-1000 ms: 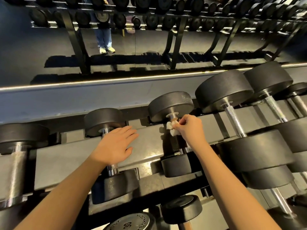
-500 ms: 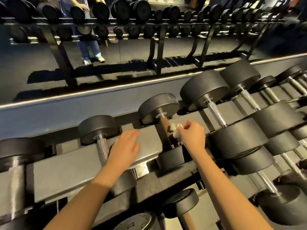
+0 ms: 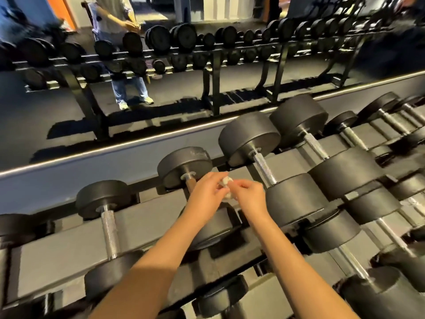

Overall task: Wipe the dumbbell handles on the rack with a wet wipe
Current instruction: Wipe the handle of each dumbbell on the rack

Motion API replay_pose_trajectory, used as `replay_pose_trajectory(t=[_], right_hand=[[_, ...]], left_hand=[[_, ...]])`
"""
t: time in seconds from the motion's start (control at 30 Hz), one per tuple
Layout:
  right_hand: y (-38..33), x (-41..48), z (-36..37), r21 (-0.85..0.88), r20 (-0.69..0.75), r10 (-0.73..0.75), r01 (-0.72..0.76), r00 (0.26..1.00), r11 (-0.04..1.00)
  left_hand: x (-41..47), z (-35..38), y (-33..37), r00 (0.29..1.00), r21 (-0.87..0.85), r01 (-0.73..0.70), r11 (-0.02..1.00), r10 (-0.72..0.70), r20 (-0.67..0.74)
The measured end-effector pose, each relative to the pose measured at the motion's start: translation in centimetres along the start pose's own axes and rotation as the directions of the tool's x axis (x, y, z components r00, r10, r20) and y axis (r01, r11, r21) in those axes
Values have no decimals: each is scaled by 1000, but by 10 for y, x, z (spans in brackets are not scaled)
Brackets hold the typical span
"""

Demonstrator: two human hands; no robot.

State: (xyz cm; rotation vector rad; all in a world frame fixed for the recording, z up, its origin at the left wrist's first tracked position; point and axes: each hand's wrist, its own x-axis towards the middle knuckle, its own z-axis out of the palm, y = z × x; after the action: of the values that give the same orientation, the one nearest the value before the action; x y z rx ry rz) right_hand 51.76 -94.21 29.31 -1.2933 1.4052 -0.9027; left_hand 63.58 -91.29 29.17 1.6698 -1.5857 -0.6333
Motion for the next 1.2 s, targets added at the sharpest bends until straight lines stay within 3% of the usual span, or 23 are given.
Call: replay_pose_trajectory(t=[0.17, 0.23, 0.3, 0.37, 0.5, 0.77, 0.9, 1.07, 1.2], right_hand=[[-20, 11, -60, 136, 118, 10, -26, 993, 990], [-11, 21, -87, -199, 34, -158, 161, 987, 967], [7, 37, -115, -635, -56, -375, 257, 925, 729], [27, 50, -136, -793, -44, -422, 225, 906, 566], [46, 62, -146, -748, -14, -252, 157, 968, 644], [51, 66, -145, -747, 2, -267, 179, 964, 640], [50, 66, -146, -743, 13, -253, 179, 967, 645], [50, 65, -146, -740, 7, -250, 173, 968, 650], [51, 66, -145, -742, 0, -245, 165, 969, 650]], left_hand=[[29, 31, 36, 993, 25, -66, 998, 68, -98], [41, 48, 48, 990, -16, -38, 999, 35, -136], [53, 65, 55, 984, -47, 18, 999, -26, -175], [66, 80, 56, 979, -45, 54, 998, -62, -196], [93, 104, 50, 979, 27, 47, 999, -41, -198], [141, 136, 31, 991, 329, -26, 944, 68, -118], [141, 147, 18, 984, 327, -62, 943, 113, -139], [128, 138, 1, 949, 339, -306, 890, 315, 28], [138, 128, 6, 921, 426, -389, 817, 342, 185]])
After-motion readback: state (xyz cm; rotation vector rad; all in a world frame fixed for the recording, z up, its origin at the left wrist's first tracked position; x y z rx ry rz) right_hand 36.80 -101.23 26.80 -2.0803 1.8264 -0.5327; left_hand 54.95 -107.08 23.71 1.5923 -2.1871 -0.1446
